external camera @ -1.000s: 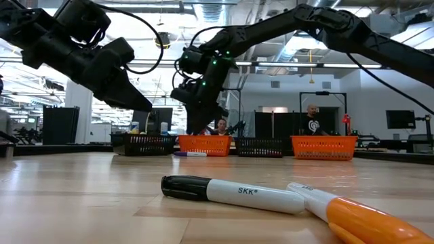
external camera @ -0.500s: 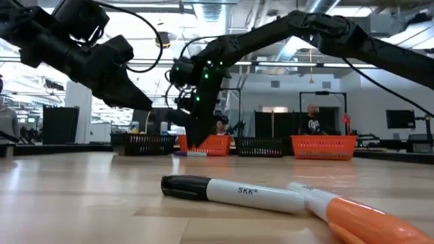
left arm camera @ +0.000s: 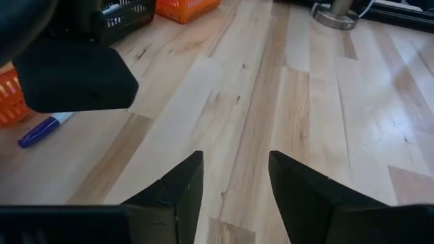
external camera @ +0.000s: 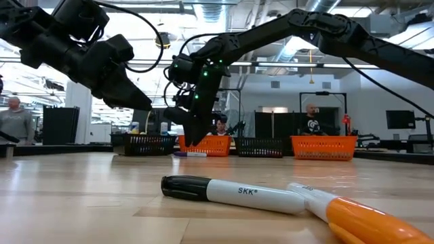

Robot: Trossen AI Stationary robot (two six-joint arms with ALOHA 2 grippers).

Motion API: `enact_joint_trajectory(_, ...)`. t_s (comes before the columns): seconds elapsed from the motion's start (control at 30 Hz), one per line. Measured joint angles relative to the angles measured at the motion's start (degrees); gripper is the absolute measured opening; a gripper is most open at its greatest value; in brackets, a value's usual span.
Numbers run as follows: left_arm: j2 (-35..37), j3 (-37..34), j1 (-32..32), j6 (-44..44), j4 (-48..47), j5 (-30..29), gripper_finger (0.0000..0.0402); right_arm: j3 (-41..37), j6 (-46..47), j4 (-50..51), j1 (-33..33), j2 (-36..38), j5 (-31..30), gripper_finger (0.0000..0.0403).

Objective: Pick & Place Markers
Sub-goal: Put the small purple highlighter into the left orange bin

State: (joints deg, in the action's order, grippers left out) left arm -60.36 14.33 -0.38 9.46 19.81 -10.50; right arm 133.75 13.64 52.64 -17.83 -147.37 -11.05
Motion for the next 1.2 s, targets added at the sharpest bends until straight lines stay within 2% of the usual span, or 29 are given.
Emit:
enact_joint_trajectory(0.57, 0.00, 0.00, -0.24, 0.06, 0.00, -0.08, 0.0167, 0.00, -4.56, 0.24, 1.15, -0.07, 0.33, 0.0112)
enact_joint_trajectory(0.97, 0.00, -0.02, -0.81, 0.06, 0.00, -0.08, 0.0167, 0.00, -4.15, -0.83, 1.26, -0.07, 0.52, 0.0171)
enact_joint_trajectory(1.2, 0.00, -0.02, -0.81, 0.07, -0.01, -0.07, 0.0167, 0.00, -4.03, -0.83, 1.30, -0.07, 0.55, 0.0187)
